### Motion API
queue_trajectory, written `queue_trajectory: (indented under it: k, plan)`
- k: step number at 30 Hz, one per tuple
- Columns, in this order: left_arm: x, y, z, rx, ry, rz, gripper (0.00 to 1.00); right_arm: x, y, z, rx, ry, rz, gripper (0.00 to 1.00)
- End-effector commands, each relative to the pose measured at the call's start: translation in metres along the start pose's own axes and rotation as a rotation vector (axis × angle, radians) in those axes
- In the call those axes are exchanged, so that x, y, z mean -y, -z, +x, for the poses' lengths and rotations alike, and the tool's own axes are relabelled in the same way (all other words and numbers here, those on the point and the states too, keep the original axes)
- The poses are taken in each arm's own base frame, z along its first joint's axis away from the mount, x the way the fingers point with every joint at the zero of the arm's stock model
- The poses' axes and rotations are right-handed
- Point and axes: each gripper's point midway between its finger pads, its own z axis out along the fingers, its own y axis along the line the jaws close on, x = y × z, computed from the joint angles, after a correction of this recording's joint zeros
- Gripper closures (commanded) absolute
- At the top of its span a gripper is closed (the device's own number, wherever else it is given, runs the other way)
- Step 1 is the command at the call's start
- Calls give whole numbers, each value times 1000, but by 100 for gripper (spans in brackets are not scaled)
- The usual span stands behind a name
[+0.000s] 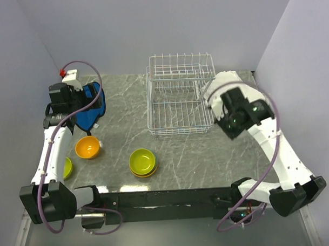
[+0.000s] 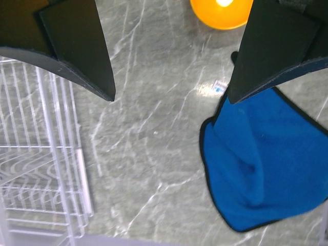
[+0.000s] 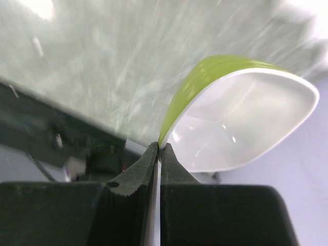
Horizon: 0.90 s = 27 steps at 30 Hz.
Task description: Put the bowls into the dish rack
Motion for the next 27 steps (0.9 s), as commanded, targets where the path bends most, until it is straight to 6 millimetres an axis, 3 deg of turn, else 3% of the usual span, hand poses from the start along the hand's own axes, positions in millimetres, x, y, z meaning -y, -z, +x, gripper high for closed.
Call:
queue_trajectory:
  k: [1,2,5,12,17,19,20,21,22,23,24,27]
  plan:
    - [23,8,-30,52,-24,59,1,9,52,-61,192,-55,-26,100]
    - [25,8,-28,44,-28,62,1,13,67,-85,268,-61,-35,100]
    - [30,8,-21,17,-26,74,1,7,87,-136,417,-48,-109,100]
    - [39,13,-6,-34,-25,131,1,-10,129,-230,715,90,-310,100]
    - [45,11,19,-94,-69,180,1,-32,149,-278,918,189,-480,100]
    - [44,8,34,-143,-64,184,1,-44,175,-294,1044,204,-630,100]
    - [43,8,39,-159,-64,186,0,-49,173,-297,1059,178,-694,100]
    - [44,8,44,-177,-63,193,1,-45,196,-315,1199,228,-703,100]
    - [44,9,49,-193,-57,195,1,-52,206,-315,1205,162,-806,100]
    - [45,10,54,-213,-51,200,1,-55,199,-318,1214,140,-849,100]
    - [45,11,60,-230,-47,204,1,-51,216,-329,1325,191,-841,100]
    - [49,16,66,-254,-43,223,1,-47,208,-350,1311,142,-929,100]
